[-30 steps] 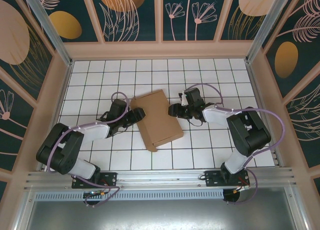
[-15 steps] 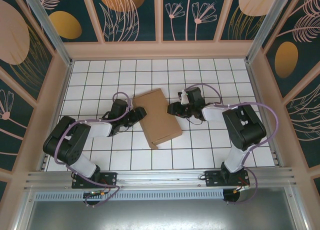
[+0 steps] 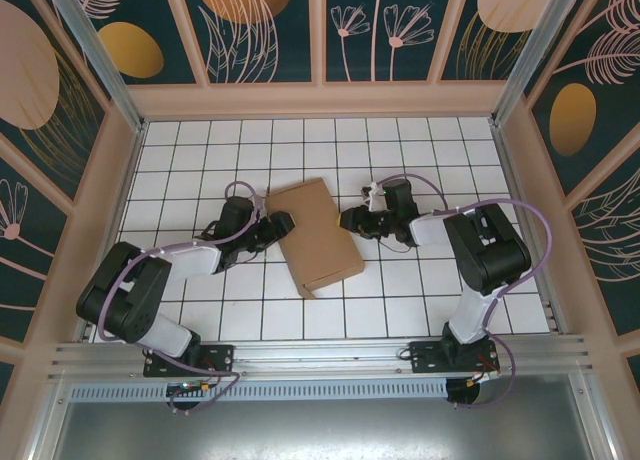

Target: Fold the paper box

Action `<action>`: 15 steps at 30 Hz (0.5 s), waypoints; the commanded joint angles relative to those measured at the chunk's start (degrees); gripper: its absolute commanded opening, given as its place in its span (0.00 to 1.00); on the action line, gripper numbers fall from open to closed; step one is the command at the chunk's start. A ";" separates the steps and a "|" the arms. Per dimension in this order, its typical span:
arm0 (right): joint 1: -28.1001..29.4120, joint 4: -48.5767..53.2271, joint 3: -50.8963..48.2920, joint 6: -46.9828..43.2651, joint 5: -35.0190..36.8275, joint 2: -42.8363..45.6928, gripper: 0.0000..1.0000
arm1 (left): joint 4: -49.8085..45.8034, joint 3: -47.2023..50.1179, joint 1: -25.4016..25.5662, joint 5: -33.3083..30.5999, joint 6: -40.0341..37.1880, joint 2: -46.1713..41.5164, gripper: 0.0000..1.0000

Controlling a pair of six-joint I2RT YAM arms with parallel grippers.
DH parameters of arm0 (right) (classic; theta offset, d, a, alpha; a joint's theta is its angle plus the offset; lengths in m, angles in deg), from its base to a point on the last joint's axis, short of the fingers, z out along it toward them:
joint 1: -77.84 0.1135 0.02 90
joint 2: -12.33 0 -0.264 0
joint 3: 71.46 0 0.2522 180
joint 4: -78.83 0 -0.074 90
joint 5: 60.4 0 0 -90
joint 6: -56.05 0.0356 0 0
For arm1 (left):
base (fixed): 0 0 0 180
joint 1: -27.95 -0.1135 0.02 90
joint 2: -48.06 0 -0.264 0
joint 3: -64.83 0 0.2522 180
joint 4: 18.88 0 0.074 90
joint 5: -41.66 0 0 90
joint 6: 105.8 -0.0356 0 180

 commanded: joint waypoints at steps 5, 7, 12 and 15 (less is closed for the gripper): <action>-1.25 6.84 -3.04 -1.28 3.68 -1.85 0.35 | -7.71 -2.30 0.29 -1.54 -3.38 -3.93 0.72; -1.52 6.93 -3.12 -1.48 3.85 -1.80 0.35 | -10.06 -2.57 0.34 -2.96 -3.65 -5.45 0.72; -1.86 6.91 -3.73 -1.90 4.76 -1.79 0.35 | -13.91 -3.14 0.26 -6.66 -4.26 -10.18 0.81; -2.33 6.20 -4.24 -1.75 4.55 -1.86 0.34 | -14.69 -3.50 0.25 -6.75 -4.80 -11.06 0.83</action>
